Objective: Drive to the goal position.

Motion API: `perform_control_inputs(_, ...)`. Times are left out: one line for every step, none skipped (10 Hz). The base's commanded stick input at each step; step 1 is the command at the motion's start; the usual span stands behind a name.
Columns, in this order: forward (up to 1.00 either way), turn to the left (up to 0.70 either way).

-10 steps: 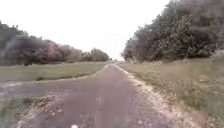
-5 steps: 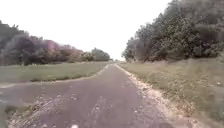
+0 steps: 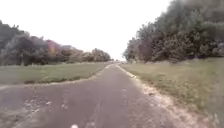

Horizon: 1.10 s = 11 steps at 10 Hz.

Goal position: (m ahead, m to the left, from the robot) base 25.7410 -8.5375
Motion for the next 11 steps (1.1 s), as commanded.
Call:
perform_control_inputs(0.70, 0.00)
perform_control_inputs(0.70, 0.00)
perform_control_inputs(0.70, 0.00)
perform_control_inputs(0.70, 0.00)
perform_control_inputs(0.70, -0.02)
perform_control_inputs(0.70, -0.04)
perform_control_inputs(0.70, -0.06)
perform_control_inputs(0.70, 0.00)
perform_control_inputs(0.70, 0.00)
perform_control_inputs(0.70, 0.00)
perform_control_inputs(0.70, 0.00)
